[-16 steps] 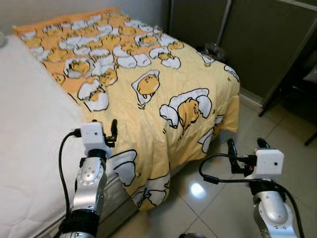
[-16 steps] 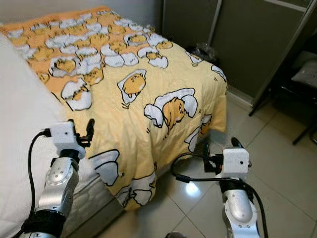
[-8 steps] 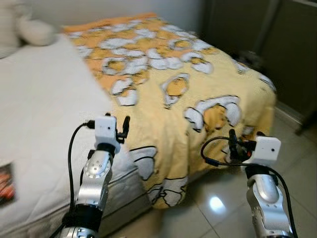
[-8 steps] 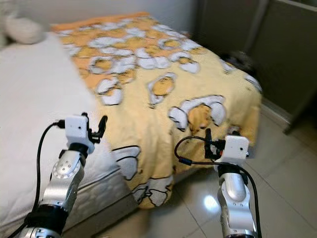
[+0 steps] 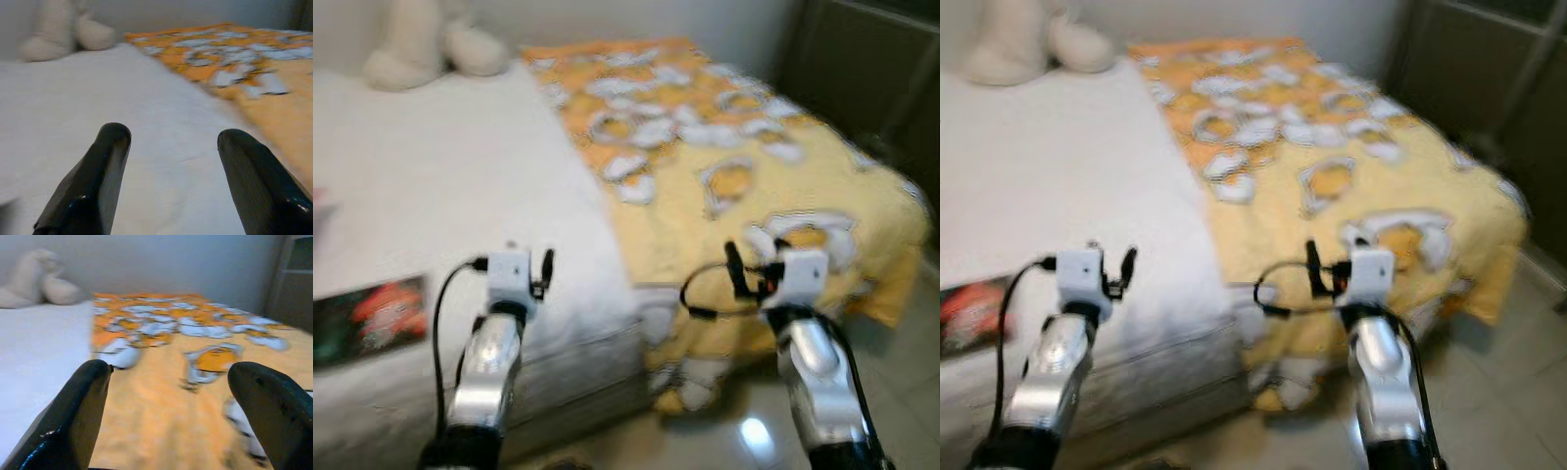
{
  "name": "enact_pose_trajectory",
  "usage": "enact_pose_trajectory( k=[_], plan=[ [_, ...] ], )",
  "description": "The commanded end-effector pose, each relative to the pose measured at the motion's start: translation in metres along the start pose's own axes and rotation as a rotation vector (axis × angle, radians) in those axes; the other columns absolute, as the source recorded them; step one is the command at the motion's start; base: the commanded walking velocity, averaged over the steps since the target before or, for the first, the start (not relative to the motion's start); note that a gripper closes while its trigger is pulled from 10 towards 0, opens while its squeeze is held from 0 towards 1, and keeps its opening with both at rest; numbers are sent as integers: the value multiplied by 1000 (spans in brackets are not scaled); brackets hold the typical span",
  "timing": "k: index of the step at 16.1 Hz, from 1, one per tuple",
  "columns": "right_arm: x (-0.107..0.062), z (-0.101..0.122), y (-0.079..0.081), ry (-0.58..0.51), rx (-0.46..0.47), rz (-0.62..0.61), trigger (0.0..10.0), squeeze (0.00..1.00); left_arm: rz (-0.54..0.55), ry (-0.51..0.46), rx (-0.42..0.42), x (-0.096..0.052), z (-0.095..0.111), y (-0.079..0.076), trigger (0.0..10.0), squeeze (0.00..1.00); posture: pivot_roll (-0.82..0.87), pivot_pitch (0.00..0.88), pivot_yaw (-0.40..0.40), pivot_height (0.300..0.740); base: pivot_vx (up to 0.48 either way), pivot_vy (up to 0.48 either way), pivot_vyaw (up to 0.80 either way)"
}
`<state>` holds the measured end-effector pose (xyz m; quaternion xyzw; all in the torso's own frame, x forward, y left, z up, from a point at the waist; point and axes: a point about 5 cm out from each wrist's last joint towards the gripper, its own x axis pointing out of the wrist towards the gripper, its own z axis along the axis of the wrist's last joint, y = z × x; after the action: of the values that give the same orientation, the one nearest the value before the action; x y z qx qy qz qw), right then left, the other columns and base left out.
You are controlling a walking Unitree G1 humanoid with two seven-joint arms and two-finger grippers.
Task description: Clean up the room
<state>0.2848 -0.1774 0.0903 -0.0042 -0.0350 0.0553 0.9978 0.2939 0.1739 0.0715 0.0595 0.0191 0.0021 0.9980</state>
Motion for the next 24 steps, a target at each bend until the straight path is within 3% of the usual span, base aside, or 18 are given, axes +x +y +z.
enact_pose_trajectory(
  k=[1, 7, 12, 13, 15, 18, 19, 21, 24],
  plan=[
    [1, -1, -4, 18, 16, 1, 10000, 212, 23, 26, 9, -4, -7, 0, 10000, 0, -38, 0, -21, 740, -439, 0, 469],
    [14, 1, 10, 24, 40, 101, 10000, 275, 24, -2, 58, -7, -4, 1, 10000, 0, 14, 0, -55, 740, -230, 0, 466],
    [21, 2, 14, 26, 43, 130, 10000, 302, 56, 4, 100, 1, 0, 3, 10000, 0, 32, 0, -74, 740, 0, -475, 463],
    [21, -1, 10, 51, 36, 109, 10000, 255, 36, 12, 116, 2, -1, 0, 10000, 0, 32, 0, -73, 740, 0, -465, 519],
    [21, -5, 8, 72, 17, 87, 10000, 59, 34, 15, 119, 3, -1, 0, 10000, 0, 31, 0, -68, 740, 0, -457, 0],
    [14, -9, 10, 64, 39, 91, 10000, 67, 33, 17, 116, 2, -2, 2, 10000, 0, 31, 0, -60, 740, 0, -436, 0],
    [13, -9, 10, 64, 46, 79, 10000, 145, 36, 30, 131, 2, -3, 1, 10000, 0, 29, 0, -57, 740, 0, 0, 575],
    [9, -10, 4, 52, 72, 21, 10000, 204, 65, 6, 81, 0, -2, 6, 10000, 0, 22, 0, -52, 740, 0, 0, 544],
    [-10, -13, -3, 22, 48, -69, 10000, 271, 38, -72, -86, -10, 9, 15, 10000, 0, 6, 0, -35, 740, 0, 0, 527]
  ],
)
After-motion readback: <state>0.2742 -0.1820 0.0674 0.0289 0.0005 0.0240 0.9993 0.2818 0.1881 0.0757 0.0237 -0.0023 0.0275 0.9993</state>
